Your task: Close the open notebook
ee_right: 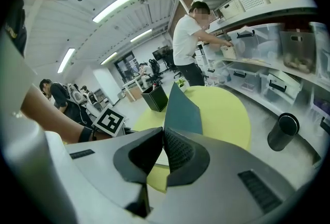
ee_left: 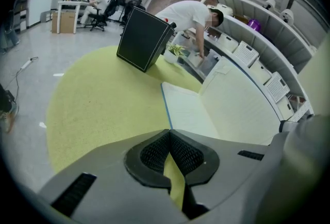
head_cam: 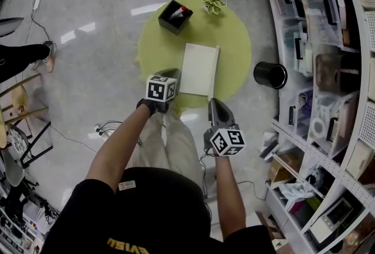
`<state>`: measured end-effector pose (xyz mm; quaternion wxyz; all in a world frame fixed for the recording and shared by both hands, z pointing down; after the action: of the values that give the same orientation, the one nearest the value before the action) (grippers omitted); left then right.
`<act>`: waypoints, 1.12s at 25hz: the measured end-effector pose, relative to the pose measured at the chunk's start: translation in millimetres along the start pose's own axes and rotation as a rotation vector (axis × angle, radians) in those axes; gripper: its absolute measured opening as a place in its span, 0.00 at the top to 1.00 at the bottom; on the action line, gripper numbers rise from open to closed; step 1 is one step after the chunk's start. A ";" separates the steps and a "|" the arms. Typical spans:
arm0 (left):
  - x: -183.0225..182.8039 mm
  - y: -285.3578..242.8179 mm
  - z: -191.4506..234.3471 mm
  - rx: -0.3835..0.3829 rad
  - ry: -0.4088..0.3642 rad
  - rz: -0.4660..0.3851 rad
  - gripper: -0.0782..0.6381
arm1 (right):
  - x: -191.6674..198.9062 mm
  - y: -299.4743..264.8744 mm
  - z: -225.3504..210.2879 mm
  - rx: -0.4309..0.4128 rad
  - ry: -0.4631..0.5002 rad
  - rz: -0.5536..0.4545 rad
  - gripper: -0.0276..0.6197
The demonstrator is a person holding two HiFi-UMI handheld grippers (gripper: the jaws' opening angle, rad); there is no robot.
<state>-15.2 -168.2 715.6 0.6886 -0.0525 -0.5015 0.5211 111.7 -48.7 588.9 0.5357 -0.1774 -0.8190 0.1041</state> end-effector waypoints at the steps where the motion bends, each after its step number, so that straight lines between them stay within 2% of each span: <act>1: 0.7 0.2 -0.5 0.000 -0.007 0.001 0.87 | 0.9 -1.4 1.8 -0.006 0.003 0.004 0.94; 13: 1.8 4.8 0.0 0.026 0.008 -0.011 0.87 | 15.7 -15.7 18.8 -0.059 0.014 0.043 0.94; 22: -0.8 6.2 0.9 0.051 0.051 -0.022 0.87 | 30.9 -30.5 31.0 -0.086 0.017 0.079 0.93; 28: -0.4 5.4 1.2 0.058 0.042 -0.017 0.87 | 41.7 -40.3 35.7 -0.106 0.031 0.109 0.93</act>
<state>-19.7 -166.6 712.7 0.7046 -0.0393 -0.4720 0.5283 56.7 -68.1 624.1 0.5317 -0.2515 -0.8041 0.0869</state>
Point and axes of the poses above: the fingertips, and each gripper's own axes: y backward along the fingers, z to its left, x out of its underside, the point moved 2 cm from there along y, backward along the fingers, and after that the axes turned 12 degrees about -z, right-handed, at the moved point
